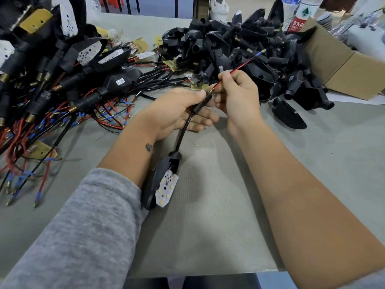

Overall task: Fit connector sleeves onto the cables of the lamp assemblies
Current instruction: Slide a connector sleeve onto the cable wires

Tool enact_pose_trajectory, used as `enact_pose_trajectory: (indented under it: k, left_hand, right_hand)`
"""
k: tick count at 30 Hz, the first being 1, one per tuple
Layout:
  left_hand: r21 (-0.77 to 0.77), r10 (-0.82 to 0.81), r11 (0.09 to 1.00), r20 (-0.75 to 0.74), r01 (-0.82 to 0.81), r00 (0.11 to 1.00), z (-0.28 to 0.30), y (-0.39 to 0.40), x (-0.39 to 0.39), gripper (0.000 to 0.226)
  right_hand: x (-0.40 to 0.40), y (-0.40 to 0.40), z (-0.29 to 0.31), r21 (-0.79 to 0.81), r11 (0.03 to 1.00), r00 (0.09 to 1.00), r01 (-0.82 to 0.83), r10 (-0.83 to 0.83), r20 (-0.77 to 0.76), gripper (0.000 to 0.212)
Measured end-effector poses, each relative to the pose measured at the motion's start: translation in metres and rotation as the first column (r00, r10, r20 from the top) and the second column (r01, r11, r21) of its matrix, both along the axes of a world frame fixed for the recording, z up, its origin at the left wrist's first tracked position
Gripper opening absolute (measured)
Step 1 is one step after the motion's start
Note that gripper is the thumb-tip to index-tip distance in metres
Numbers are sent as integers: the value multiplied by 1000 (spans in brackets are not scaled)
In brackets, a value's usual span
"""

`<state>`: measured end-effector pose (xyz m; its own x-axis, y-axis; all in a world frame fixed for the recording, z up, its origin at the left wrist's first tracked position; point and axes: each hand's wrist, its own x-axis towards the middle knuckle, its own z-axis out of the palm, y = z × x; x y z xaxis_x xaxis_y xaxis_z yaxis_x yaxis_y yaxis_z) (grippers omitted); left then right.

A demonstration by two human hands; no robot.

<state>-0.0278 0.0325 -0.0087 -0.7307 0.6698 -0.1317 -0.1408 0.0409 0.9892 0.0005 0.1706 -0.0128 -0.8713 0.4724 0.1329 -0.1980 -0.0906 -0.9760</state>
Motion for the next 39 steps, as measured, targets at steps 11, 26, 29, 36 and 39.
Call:
enact_pose_trajectory:
  k: [11, 26, 29, 36, 39]
  left_hand:
    - [-41, 28, 999, -20, -28, 999, -2, 1, 3, 35]
    - [-47, -139, 988, 177, 150, 974, -5, -1, -6, 43]
    - [-12, -115, 993, 143, 118, 983, -8, -7, -10, 40]
    - [-4, -38, 999, 240, 40, 970, -7, -7, -14, 47]
    - [24, 50, 998, 264, -58, 963, -2, -7, -13, 32]
  right_hand:
    - [0, 11, 3, -159, 971, 984, -179, 178, -24, 14]
    - [0, 19, 3, -301, 951, 992, 76, -102, -72, 16]
    - [0, 16, 7, -361, 933, 995, 7, -40, -86, 11]
    - [7, 2, 6, 17, 892, 890, -452, 449, 82, 17]
    - [10, 1, 5, 69, 863, 865, -501, 495, 85, 23]
